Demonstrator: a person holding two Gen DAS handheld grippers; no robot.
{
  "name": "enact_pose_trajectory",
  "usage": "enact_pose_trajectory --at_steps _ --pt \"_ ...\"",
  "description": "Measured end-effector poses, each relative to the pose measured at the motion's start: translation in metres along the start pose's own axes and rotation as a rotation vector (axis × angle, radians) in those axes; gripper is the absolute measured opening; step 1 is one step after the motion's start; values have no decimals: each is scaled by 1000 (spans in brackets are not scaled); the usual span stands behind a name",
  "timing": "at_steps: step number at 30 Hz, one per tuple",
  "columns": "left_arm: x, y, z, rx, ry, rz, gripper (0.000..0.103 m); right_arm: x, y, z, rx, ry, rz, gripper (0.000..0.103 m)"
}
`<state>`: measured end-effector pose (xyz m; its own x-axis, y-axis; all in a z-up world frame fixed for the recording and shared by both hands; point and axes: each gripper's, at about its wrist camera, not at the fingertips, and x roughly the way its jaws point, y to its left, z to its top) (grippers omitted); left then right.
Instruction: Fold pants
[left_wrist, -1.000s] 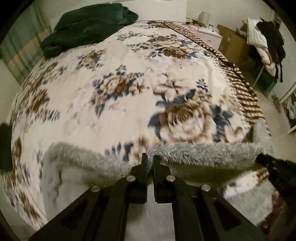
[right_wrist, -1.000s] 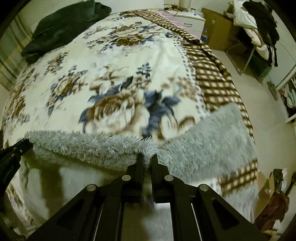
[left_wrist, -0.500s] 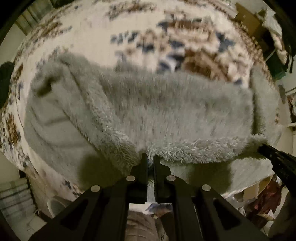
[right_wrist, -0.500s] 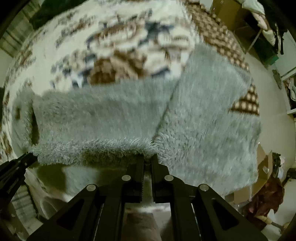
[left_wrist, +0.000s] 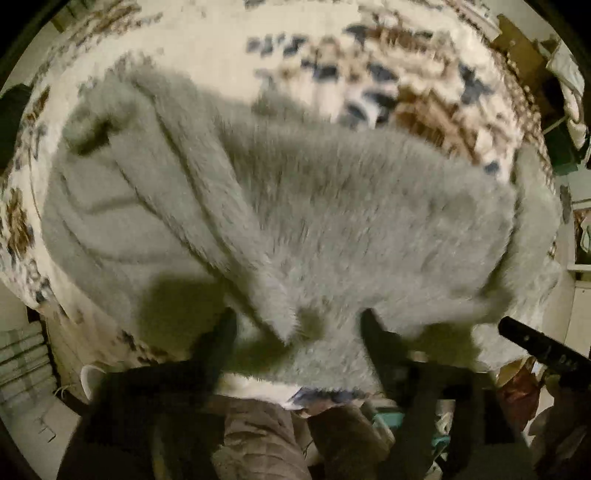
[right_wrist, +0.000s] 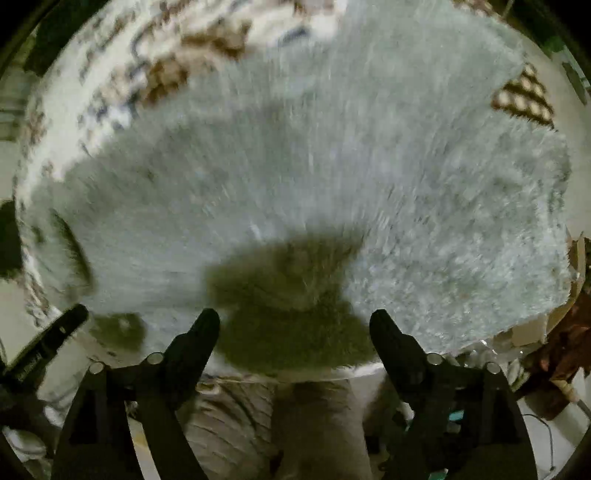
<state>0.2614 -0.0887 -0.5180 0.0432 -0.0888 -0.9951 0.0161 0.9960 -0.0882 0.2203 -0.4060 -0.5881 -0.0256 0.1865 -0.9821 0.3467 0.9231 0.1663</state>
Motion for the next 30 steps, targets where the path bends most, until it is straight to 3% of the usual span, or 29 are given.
enact_pose_trajectory --at_steps 3,8,13,16,17,18,19,20,26,30 --pt "-19 -19 25 -5 -88 -8 70 -27 -5 24 79 -91 3 86" --pt "-14 -62 71 13 -180 -1 71 -38 -14 94 196 -205 -100 86" --pt "16 -108 106 123 -193 83 71 -10 -34 178 245 -202 -178 86" --pt "34 -127 110 195 -186 115 71 4 -45 197 275 -173 -198 80" --pt "37 -131 110 212 -187 124 71 4 -49 198 283 -174 -208 59" --pt "38 -133 109 223 -183 125 71 4 -51 197 286 -179 -228 30" --pt "38 -135 108 228 -180 126 71 -2 -56 191 290 -205 -256 17" --pt "38 -136 107 230 -179 126 71 -8 -60 185 303 -229 -262 11" --pt "27 -149 90 254 -171 95 71 -59 -108 109 456 -338 -208 10" --pt "18 -152 67 254 -157 57 71 -84 -174 29 633 -351 -171 9"
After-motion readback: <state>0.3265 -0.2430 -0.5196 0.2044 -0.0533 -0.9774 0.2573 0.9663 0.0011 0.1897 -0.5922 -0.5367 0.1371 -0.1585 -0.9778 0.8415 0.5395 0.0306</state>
